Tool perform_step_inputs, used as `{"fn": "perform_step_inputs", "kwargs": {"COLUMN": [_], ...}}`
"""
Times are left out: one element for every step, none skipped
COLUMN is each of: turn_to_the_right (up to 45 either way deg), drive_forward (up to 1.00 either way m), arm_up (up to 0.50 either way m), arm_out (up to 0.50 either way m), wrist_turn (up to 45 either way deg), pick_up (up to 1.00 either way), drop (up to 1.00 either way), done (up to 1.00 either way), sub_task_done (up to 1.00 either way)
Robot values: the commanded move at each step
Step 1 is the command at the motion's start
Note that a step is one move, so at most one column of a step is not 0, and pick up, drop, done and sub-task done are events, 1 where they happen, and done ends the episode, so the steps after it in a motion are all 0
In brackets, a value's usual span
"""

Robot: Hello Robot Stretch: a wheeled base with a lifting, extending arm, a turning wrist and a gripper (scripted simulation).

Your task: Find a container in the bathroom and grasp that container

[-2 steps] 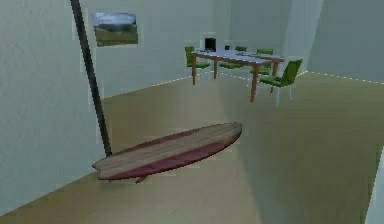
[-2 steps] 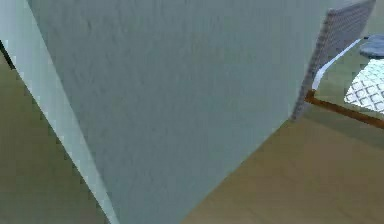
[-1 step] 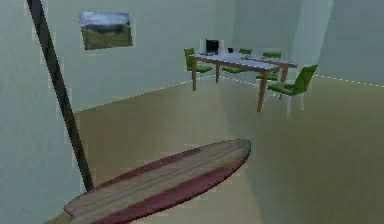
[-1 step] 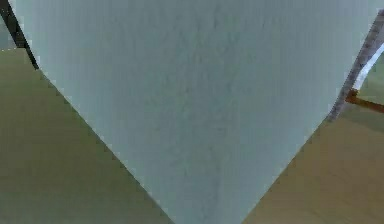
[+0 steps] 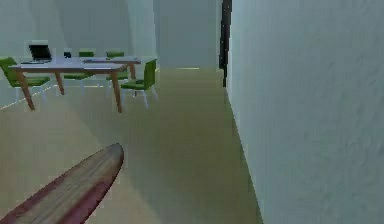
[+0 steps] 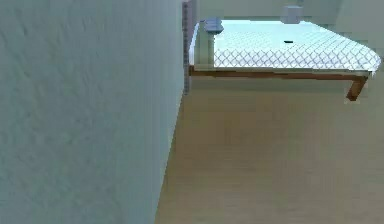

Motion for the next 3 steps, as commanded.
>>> {"fn": "perform_step_inputs", "kwargs": {"turn_to_the_right": [0.0,0.0,0.0], "drive_forward": [1.00,1.00,1.00], "arm_up": [0.00,0.00,0.00], "arm_out": [0.00,0.00,0.00], "wrist_turn": [0.0,0.0,0.0], "pick_up": [0.00,0.00,0.00], "drop": [0.00,0.00,0.00], "done": [0.00,0.00,0.00], "sub_task_done": [0.00,0.00,0.00]}}
